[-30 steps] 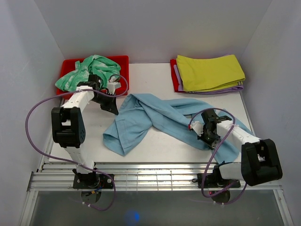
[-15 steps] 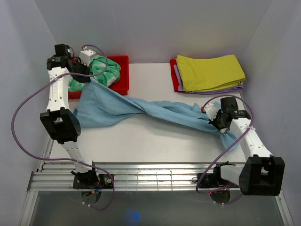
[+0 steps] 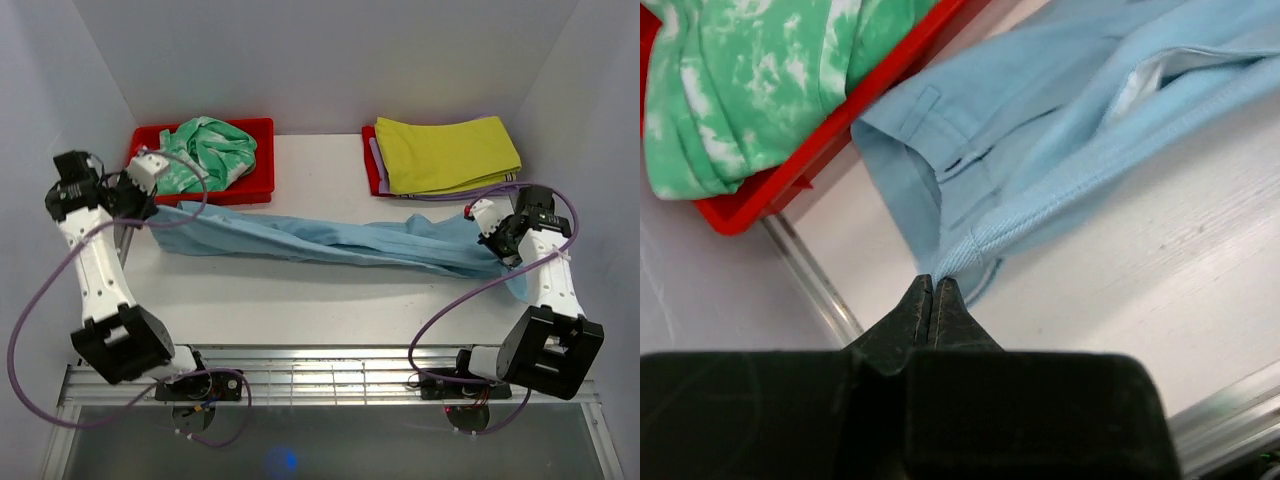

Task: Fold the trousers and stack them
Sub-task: Flatten the trousers out

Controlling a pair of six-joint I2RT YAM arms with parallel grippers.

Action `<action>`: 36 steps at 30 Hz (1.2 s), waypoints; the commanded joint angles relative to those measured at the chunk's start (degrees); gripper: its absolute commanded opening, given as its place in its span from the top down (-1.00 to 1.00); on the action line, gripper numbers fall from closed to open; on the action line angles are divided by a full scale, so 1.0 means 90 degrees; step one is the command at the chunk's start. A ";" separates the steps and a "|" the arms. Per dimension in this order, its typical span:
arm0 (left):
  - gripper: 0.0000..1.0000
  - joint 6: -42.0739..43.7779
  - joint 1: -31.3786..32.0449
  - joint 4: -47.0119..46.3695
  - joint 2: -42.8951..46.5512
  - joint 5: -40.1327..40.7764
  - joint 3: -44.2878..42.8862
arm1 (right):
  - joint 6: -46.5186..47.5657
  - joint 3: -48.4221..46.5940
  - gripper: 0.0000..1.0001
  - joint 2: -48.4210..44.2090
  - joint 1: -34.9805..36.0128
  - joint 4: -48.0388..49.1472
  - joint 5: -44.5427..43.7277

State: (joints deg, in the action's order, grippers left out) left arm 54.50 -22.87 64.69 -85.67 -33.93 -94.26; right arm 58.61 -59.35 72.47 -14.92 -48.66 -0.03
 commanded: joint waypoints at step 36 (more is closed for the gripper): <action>1.00 0.5302 -0.3015 -0.2285 0.0515 0.1631 0.5180 | -0.2127 -0.4909 0.51 0.4555 0.0661 0.0231 -0.0680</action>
State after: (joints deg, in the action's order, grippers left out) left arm 99.66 -49.28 48.58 -81.36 -21.93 -46.59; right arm 42.54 -99.85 112.62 -8.78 -50.61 -0.99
